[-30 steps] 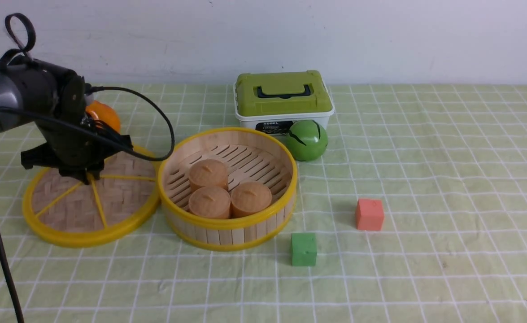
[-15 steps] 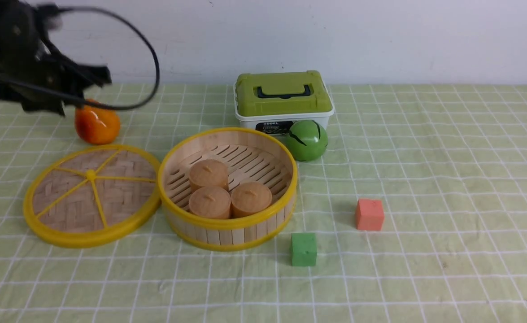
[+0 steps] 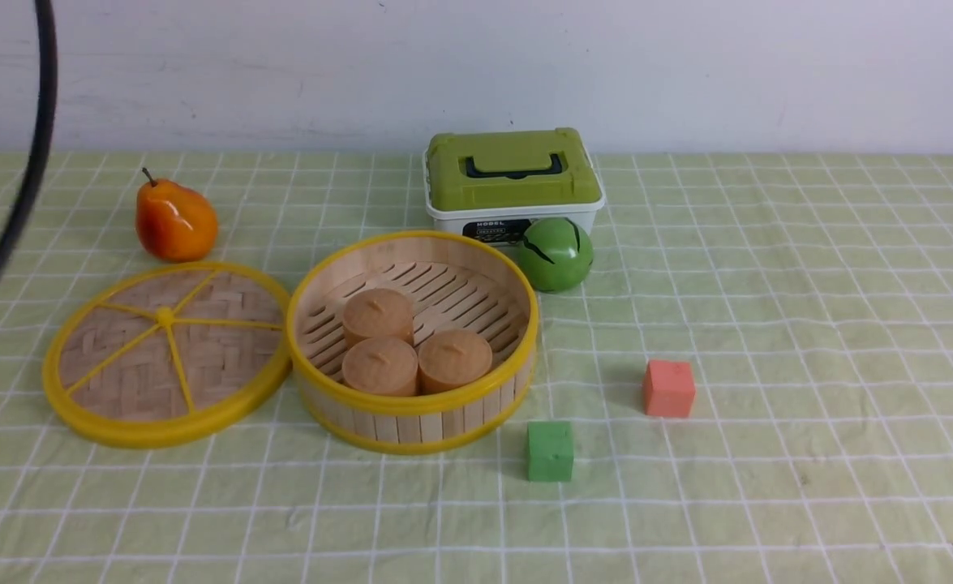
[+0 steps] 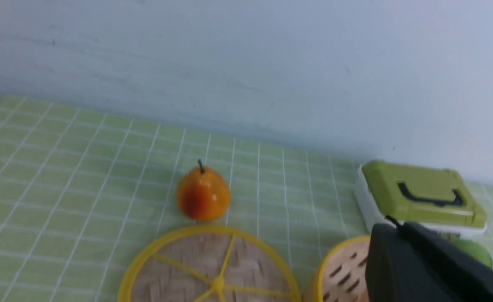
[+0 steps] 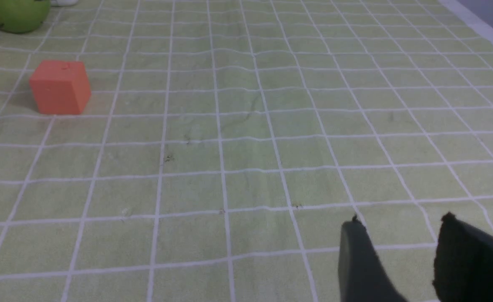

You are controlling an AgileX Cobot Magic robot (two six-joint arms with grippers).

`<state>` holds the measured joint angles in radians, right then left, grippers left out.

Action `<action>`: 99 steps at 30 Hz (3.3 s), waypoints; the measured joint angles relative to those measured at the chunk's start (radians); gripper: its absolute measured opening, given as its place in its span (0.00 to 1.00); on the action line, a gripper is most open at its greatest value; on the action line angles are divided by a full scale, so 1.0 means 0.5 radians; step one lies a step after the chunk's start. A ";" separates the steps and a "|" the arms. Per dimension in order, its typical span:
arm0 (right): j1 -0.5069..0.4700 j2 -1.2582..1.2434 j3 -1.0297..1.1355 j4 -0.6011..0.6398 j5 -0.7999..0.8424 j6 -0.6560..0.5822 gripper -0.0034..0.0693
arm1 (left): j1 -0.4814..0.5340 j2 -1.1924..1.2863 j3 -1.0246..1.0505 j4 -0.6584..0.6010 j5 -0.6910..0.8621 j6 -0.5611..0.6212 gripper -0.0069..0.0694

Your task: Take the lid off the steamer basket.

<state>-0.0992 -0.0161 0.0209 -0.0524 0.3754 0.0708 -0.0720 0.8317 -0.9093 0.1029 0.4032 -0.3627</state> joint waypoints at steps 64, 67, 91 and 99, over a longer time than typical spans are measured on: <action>0.000 0.000 0.000 0.000 0.000 0.000 0.38 | -0.014 -1.685 1.882 -0.206 -0.021 0.511 0.07; 0.000 0.000 0.000 0.000 0.000 0.000 0.38 | -0.014 -1.685 1.882 -0.206 -0.021 0.511 0.07; 0.000 0.000 0.000 0.000 0.000 0.000 0.38 | -0.014 -1.685 1.882 -0.206 -0.017 0.515 0.08; 0.000 0.000 0.000 0.000 0.000 0.000 0.38 | -0.014 -1.685 1.882 -0.206 -0.017 0.515 0.08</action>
<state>-0.0992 -0.0161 0.0209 -0.0524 0.3754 0.0708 -0.0792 -0.0109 0.0319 0.0000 0.3948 -0.1051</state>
